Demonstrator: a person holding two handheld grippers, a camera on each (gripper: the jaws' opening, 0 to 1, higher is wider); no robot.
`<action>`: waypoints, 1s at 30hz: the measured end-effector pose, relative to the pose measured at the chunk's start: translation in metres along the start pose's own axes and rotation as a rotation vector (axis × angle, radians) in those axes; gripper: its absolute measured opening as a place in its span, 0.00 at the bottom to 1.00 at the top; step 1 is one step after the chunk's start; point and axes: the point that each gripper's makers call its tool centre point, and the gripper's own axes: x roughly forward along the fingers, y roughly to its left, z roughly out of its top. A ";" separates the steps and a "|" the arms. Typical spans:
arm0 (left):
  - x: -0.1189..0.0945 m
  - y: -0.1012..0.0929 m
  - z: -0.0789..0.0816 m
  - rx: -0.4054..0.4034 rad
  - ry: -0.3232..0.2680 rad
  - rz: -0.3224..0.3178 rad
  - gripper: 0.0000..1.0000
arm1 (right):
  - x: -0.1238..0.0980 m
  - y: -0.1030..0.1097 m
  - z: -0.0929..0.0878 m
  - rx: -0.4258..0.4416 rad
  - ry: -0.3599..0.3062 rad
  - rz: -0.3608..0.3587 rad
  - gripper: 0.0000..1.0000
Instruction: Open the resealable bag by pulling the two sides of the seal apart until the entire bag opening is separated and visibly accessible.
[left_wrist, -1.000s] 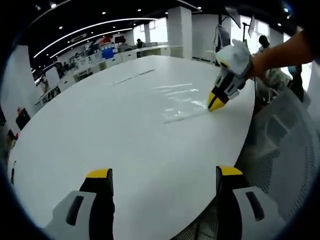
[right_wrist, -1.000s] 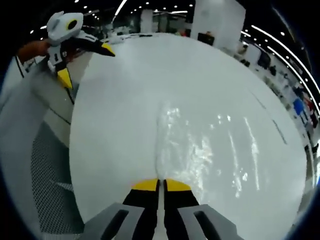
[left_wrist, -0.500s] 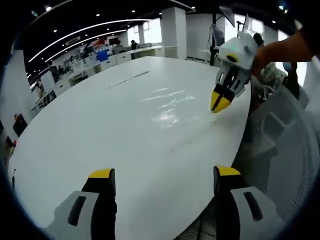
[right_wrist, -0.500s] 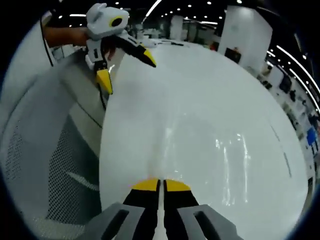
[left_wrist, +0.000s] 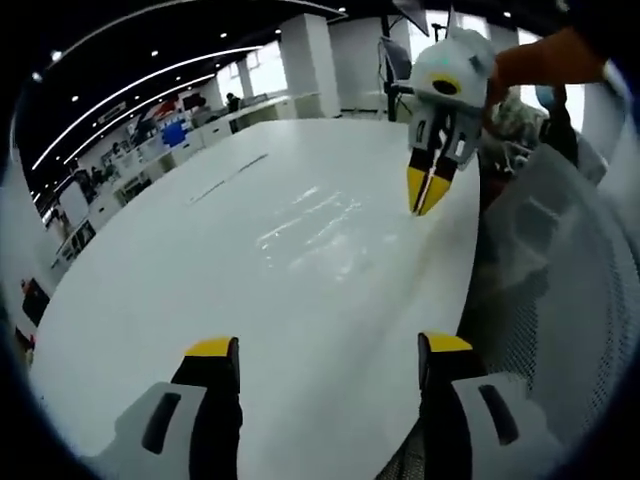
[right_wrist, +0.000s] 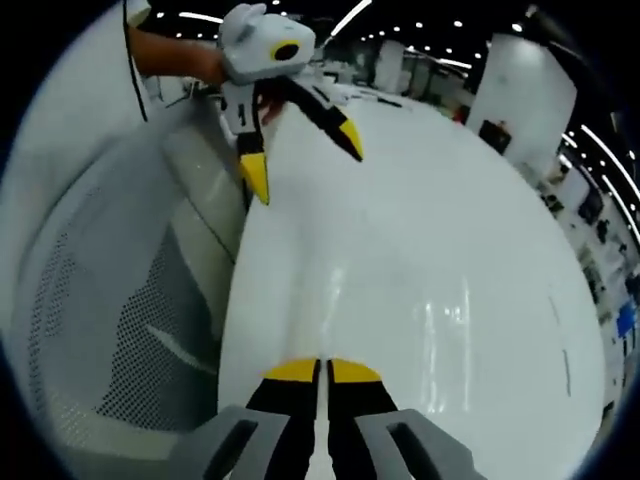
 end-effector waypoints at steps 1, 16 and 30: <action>0.000 -0.001 0.002 0.011 0.000 -0.004 0.69 | -0.001 0.004 0.006 -0.033 -0.024 0.024 0.00; 0.008 -0.020 0.024 0.266 -0.020 -0.102 0.35 | -0.011 0.005 0.018 -0.067 -0.019 0.025 0.00; 0.018 -0.028 0.027 0.390 0.013 -0.192 0.01 | -0.025 -0.008 0.029 -0.050 -0.068 -0.013 0.00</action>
